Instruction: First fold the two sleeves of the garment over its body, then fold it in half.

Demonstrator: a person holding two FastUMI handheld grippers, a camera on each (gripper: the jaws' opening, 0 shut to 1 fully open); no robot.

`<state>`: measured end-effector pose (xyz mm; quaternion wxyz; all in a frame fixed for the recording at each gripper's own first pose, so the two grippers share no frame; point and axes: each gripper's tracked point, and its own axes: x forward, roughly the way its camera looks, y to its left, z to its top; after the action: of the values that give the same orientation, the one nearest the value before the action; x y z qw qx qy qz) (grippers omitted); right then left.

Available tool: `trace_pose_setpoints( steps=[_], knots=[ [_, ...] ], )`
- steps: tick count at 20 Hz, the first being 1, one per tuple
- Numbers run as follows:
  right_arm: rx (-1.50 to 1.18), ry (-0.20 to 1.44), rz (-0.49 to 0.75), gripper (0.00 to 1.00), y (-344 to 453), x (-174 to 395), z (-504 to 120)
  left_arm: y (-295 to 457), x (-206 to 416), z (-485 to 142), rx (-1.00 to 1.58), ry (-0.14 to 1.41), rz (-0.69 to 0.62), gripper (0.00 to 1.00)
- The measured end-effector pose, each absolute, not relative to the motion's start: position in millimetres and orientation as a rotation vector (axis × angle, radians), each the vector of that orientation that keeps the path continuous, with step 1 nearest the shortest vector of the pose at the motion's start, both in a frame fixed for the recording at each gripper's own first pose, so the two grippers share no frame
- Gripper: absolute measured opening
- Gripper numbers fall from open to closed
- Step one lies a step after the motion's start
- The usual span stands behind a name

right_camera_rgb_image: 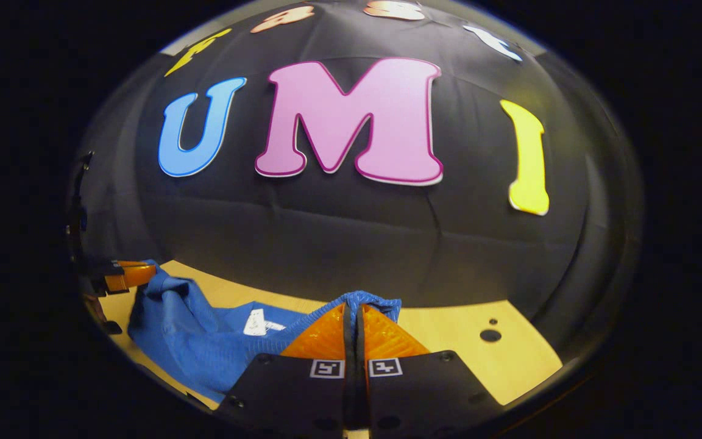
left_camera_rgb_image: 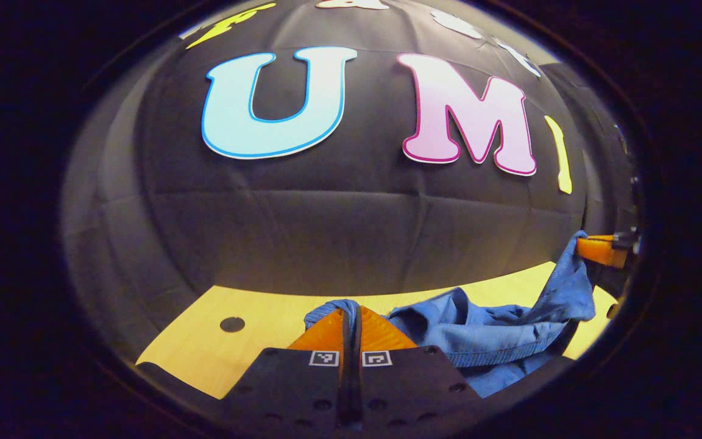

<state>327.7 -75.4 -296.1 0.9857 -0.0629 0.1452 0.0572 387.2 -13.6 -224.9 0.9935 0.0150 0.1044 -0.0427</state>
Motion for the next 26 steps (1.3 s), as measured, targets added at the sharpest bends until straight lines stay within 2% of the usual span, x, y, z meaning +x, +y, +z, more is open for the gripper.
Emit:
trace_pose_setpoints(
  steps=[2, 3, 4, 5, 6, 8, 9, 16, 21, 26],
  knots=[
    [-0.176, 0.293, 0.122, 0.00, -73.5, 355.5, -317.7, -14.3, 416.7, -241.2, -0.031, 0.207, -0.070, 0.00],
    [-0.186, 0.299, 0.117, 0.07, -73.9, 365.1, -327.4, -13.4, 428.6, -254.6, -0.067, 0.230, -0.051, 0.00],
    [-0.204, 0.296, 0.089, 0.25, -78.2, 373.0, -332.9, -13.1, 436.6, -266.6, -0.073, 0.259, -0.044, 0.03],
    [-0.223, 0.286, 0.066, 0.43, -83.3, 380.1, -339.0, -11.6, 439.7, -276.6, -0.044, 0.281, -0.026, 0.16],
    [-0.230, 0.287, 0.043, 0.61, -90.0, 383.3, -345.4, -13.0, 439.6, -286.2, -0.016, 0.308, -0.025, 0.18],
    [-0.194, 0.327, 0.012, 0.97, -100.1, 380.8, -354.3, -15.6, 434.3, -295.7, 0.025, 0.359, 0.009, 0.61],
    [-0.154, 0.352, 0.003, 0.99, -100.8, 377.4, -357.8, -15.4, 424.5, -293.5, 0.037, 0.382, 0.031, 0.82],
    [-0.126, 0.330, -0.001, 1.00, -107.3, 326.7, -322.0, -30.0, 364.8, -236.3, -0.007, 0.305, 0.014, 0.84],
    [-0.120, 0.304, -0.019, 0.98, -101.7, 266.2, -276.8, -46.2, 289.6, -203.6, 0.053, 0.274, -0.039, 0.84],
    [-0.120, 0.291, -0.032, 0.99, -90.3, 200.6, -215.2, -61.9, 199.9, -139.0, 0.075, 0.185, -0.084, 0.84]
  ],
)
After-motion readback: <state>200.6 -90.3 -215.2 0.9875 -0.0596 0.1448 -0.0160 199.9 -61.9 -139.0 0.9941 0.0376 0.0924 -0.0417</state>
